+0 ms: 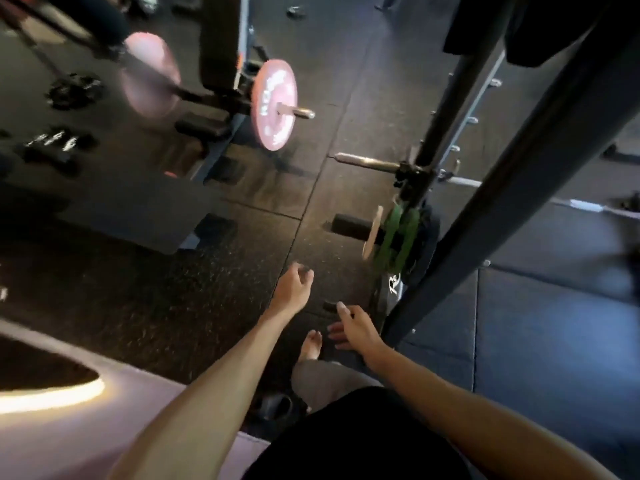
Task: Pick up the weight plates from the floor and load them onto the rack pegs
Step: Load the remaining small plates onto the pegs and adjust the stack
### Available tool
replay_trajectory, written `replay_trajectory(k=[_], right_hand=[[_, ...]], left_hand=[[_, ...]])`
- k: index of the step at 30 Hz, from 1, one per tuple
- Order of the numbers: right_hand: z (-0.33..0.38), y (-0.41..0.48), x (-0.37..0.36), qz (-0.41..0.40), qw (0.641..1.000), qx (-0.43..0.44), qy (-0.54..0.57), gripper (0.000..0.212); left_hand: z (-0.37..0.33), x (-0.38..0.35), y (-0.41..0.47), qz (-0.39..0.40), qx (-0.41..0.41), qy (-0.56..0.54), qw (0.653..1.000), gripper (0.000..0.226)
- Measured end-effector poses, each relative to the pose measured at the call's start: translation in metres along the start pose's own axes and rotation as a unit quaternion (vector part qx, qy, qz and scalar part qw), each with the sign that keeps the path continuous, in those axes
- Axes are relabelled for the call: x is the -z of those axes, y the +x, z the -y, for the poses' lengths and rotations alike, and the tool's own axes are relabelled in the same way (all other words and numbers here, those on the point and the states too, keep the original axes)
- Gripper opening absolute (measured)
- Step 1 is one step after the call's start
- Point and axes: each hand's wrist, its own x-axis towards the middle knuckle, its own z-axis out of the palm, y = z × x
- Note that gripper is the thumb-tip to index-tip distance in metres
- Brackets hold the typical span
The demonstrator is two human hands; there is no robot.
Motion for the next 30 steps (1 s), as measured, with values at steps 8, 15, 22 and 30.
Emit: replay_trajectory(k=[8, 15, 22, 30], right_hand=[[0.048, 0.04, -0.028, -0.073, 0.97, -0.026, 0.232, 0.045], [0.09, 0.058, -0.039, -0.214, 0.918, -0.04, 0.331, 0.06], [0.107, 0.078, -0.047, -0.297, 0.856, -0.063, 0.418, 0.073], [0.165, 0.09, -0.054, -0.461, 0.754, -0.093, 0.458, 0.054]], left_hand=[[-0.044, 0.026, 0.109, 0.085, -0.146, 0.1, 0.98, 0.045], [-0.085, 0.034, 0.151, 0.208, -0.212, 0.154, 0.942, 0.039], [-0.126, 0.024, 0.187, 0.301, -0.269, 0.214, 0.889, 0.048], [-0.176, 0.005, 0.218, 0.441, -0.341, 0.278, 0.782, 0.053]])
